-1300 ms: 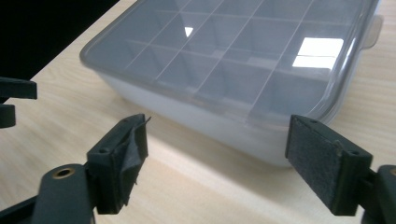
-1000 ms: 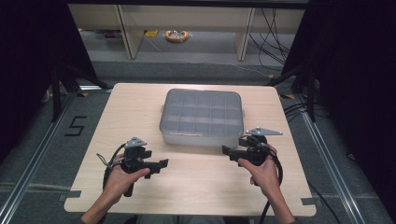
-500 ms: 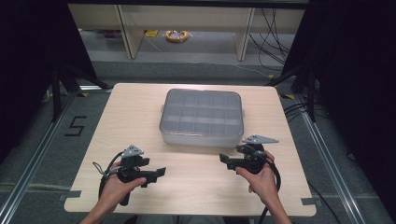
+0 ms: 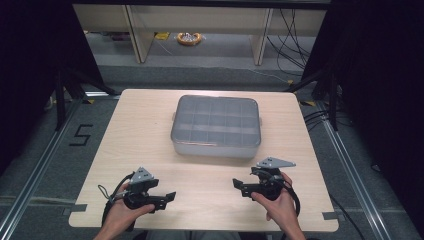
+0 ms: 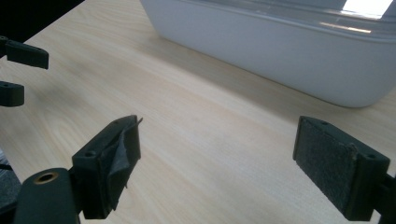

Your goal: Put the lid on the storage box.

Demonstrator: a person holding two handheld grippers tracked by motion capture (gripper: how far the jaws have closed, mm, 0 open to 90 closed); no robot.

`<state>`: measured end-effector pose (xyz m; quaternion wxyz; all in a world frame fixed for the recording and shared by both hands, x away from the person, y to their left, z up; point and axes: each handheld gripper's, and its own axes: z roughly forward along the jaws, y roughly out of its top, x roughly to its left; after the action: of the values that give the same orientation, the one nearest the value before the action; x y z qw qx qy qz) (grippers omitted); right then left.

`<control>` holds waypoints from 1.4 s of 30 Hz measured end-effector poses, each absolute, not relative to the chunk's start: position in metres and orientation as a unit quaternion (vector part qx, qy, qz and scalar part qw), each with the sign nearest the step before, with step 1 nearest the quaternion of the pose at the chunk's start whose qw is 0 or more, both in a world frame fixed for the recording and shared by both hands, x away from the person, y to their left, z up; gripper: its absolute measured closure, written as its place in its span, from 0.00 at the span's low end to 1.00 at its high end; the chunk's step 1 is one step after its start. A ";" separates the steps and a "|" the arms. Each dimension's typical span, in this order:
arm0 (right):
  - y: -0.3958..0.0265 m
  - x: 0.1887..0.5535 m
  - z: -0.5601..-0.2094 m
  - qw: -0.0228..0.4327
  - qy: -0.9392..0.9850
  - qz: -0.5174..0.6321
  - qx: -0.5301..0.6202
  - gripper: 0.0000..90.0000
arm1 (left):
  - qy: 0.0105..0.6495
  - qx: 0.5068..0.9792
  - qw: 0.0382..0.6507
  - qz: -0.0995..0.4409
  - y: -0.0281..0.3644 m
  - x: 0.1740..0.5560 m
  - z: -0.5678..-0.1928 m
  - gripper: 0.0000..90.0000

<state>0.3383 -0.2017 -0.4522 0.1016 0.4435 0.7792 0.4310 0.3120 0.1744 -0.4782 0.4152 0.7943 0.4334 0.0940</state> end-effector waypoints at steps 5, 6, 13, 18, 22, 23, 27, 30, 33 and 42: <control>-0.201 0.329 -0.457 0.094 0.783 0.429 0.441 0.18 | 0.422 0.804 0.403 0.111 0.174 0.303 -0.483 0.21; -0.201 0.328 -0.459 0.093 0.786 0.428 0.436 0.18 | 0.427 0.802 0.405 0.107 0.174 0.301 -0.484 0.21; -0.199 0.313 -0.469 0.066 0.785 0.421 0.448 0.18 | 0.414 0.808 0.401 0.121 0.172 0.288 -0.490 0.21; -0.204 0.305 -0.479 0.084 0.794 0.426 0.426 0.18 | 0.411 0.812 0.395 0.124 0.171 0.280 -0.494 0.21; -0.204 0.297 -0.486 0.078 0.801 0.419 0.421 0.18 | 0.413 0.809 0.397 0.130 0.171 0.274 -0.496 0.21; -0.204 0.295 -0.487 0.076 0.800 0.419 0.423 0.18 | 0.410 0.811 0.397 0.130 0.172 0.274 -0.497 0.21; -0.203 0.288 -0.490 0.070 0.802 0.417 0.422 0.18 | 0.413 0.809 0.399 0.126 0.172 0.267 -0.497 0.21; -0.204 0.284 -0.491 0.071 0.805 0.414 0.420 0.18 | 0.410 0.818 0.385 0.120 0.174 0.264 -0.496 0.21; -0.205 0.280 -0.493 0.064 0.808 0.409 0.419 0.18 | 0.399 0.821 0.388 0.125 0.172 0.262 -0.497 0.21; -0.207 0.280 -0.496 0.066 0.809 0.407 0.419 0.18 | 0.395 0.828 0.379 0.124 0.174 0.264 -0.498 0.21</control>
<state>0.2795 -0.2075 -0.4961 0.0663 0.4187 0.8090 0.4073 0.2636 0.1736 -0.4977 0.3788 0.8279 0.3946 0.1238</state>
